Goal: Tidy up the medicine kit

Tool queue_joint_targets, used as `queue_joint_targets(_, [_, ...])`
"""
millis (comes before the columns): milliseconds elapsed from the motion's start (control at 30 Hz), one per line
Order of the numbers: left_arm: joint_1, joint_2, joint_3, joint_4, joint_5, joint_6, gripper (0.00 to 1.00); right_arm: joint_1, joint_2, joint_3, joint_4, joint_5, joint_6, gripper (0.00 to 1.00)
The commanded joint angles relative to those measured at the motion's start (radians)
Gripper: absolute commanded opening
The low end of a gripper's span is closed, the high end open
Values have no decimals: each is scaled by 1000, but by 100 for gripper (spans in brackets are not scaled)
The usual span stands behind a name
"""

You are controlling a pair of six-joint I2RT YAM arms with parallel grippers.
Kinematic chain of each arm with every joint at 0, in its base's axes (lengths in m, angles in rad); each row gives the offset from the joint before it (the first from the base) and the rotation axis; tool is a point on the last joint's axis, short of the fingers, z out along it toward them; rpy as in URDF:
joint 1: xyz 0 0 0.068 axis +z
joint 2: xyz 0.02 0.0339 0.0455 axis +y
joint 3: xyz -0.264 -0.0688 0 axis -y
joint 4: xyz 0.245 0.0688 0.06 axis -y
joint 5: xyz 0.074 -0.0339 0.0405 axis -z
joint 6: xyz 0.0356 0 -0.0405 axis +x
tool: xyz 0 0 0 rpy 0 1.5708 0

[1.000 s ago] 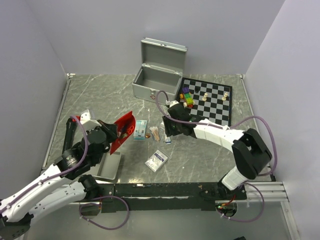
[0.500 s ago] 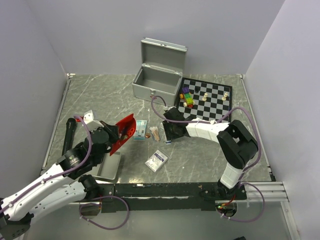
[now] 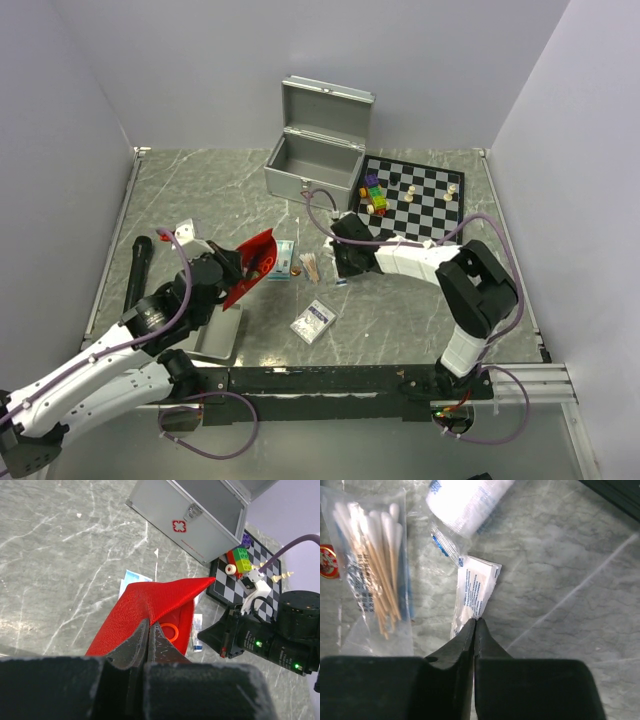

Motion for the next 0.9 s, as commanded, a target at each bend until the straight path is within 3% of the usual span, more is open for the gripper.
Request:
queue_joint_targets(0, [4, 17, 5, 77, 40, 30, 1, -17, -97, -67, -8, 30, 1, 0])
queue_joint_targets(133, [2, 34, 5, 95, 54, 33, 1, -17, -180, -92, -15, 16, -9, 0])
queue_joint_targets(233, [4, 43, 2, 111, 63, 31, 1, -17, -177, -72, -41, -6, -25, 33])
queue_joint_targets(300, [4, 49, 3, 117, 72, 28, 1, -17, -160, -66, -42, 1, -23, 48])
queue_joint_targets(467, [4, 51, 9, 105, 78, 25, 1, -23, -97, -51, -47, 19, -11, 57])
queue_joint_targets(600, [2, 46, 11, 98, 80, 28, 1, -29, -54, -44, -38, 11, -2, 57])
queue_joint_targets(667, [4, 49, 12, 97, 80, 28, 1, -31, -40, -46, -35, 2, -3, 52])
queue_joint_targets(867, [2, 60, 12, 112, 94, 37, 1, -31, -115, -89, -22, 22, -3, 17])
